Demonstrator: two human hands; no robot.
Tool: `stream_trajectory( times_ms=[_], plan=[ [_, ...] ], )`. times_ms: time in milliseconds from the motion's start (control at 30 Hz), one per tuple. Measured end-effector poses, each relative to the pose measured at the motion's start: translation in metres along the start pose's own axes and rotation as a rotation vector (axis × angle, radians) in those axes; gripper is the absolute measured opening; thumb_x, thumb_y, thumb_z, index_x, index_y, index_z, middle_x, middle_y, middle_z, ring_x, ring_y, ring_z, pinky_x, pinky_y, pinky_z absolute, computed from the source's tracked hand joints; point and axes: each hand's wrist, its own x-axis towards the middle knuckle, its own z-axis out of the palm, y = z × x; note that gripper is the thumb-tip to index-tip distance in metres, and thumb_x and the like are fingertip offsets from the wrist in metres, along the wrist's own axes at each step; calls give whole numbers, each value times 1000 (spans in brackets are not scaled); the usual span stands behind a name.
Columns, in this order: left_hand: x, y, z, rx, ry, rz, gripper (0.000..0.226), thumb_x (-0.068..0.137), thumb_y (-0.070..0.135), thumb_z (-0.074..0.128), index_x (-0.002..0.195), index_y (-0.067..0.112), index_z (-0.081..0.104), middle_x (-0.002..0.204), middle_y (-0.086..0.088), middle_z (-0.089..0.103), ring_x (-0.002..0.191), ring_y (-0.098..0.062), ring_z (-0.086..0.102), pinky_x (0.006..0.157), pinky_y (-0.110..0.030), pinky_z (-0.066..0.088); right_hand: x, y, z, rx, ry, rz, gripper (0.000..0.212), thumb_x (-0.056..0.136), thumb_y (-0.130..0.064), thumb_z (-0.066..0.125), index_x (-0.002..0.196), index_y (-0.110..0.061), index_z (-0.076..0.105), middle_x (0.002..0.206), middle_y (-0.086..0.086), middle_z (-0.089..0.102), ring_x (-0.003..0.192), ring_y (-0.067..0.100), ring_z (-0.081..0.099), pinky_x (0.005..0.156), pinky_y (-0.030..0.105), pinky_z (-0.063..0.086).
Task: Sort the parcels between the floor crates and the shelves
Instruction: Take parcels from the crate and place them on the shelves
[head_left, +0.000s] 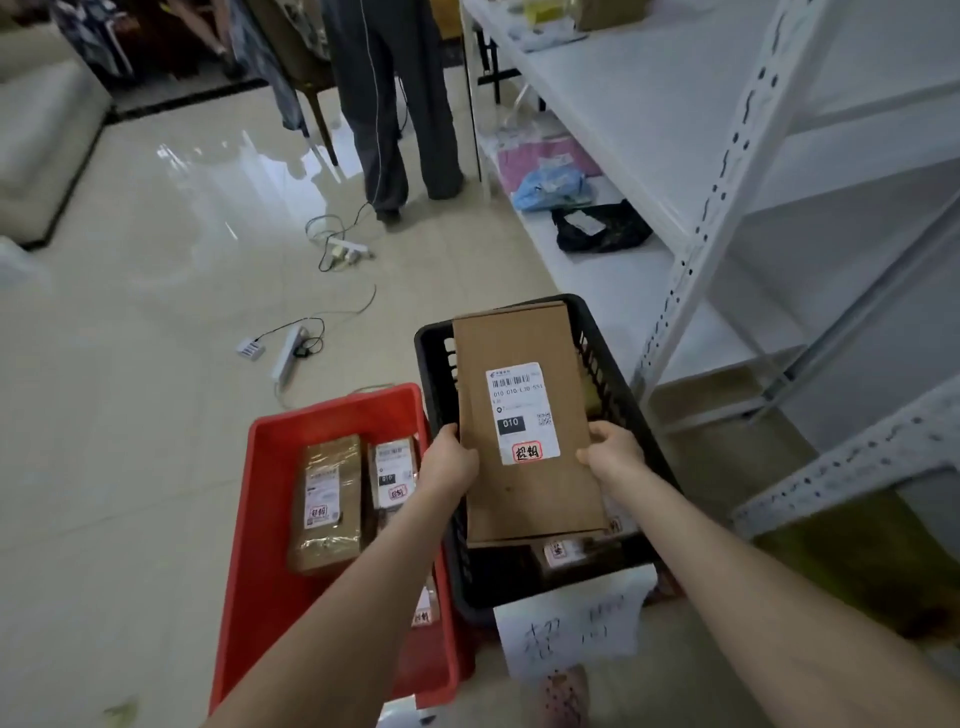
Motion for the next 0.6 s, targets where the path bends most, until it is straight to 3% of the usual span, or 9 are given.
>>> stream_trajectory(
  times_ms=[133, 200, 267, 333, 467, 600],
  plan=[
    [32, 7, 21, 207, -11, 131, 51, 86, 18, 55, 135, 18, 40, 135, -8, 47, 120, -23, 49, 90, -38, 47, 48, -16, 22, -133, 19, -6, 32, 85, -10, 55, 107, -32, 61, 102, -1, 66, 85, 22, 61, 76, 32, 53],
    [44, 1, 34, 329, -74, 193, 62, 87, 25, 60, 142, 19, 33, 147, -7, 35, 131, -21, 40, 96, -38, 44, 66, -18, 41, -202, 10, -12, 36, 85, -10, 51, 110, -33, 61, 98, -1, 64, 82, 23, 61, 71, 31, 51],
    [55, -9, 46, 475, -123, 256, 78, 86, 31, 64, 149, 14, 21, 155, -8, 19, 139, -22, 30, 105, -37, 38, 84, -17, 60, -263, -11, -11, 38, 86, -11, 48, 113, -34, 60, 106, 2, 66, 83, 24, 59, 67, 29, 46],
    [64, -23, 58, 618, -151, 305, 88, 82, 34, 67, 149, 9, 15, 156, -12, 16, 140, -23, 27, 106, -36, 35, 99, -13, 77, -290, -39, -7, 39, 86, -12, 47, 116, -34, 60, 114, 3, 65, 89, 26, 58, 72, 28, 45],
    [88, -51, 79, 766, -287, 228, 114, 71, 30, 81, 151, 14, 2, 159, -11, -1, 146, -28, 11, 115, -43, 24, 124, 0, 100, -302, -75, -46, 49, 88, -8, 47, 131, -30, 53, 124, 7, 62, 112, 29, 57, 90, 31, 47],
    [100, -66, 104, 845, -301, 265, 113, 76, 24, 77, 152, 13, -6, 159, -11, -6, 146, -27, 6, 115, -43, 23, 137, 16, 106, -372, -44, -161, 49, 88, -2, 47, 132, -24, 49, 115, 13, 62, 104, 30, 58, 87, 35, 49]
  ],
)
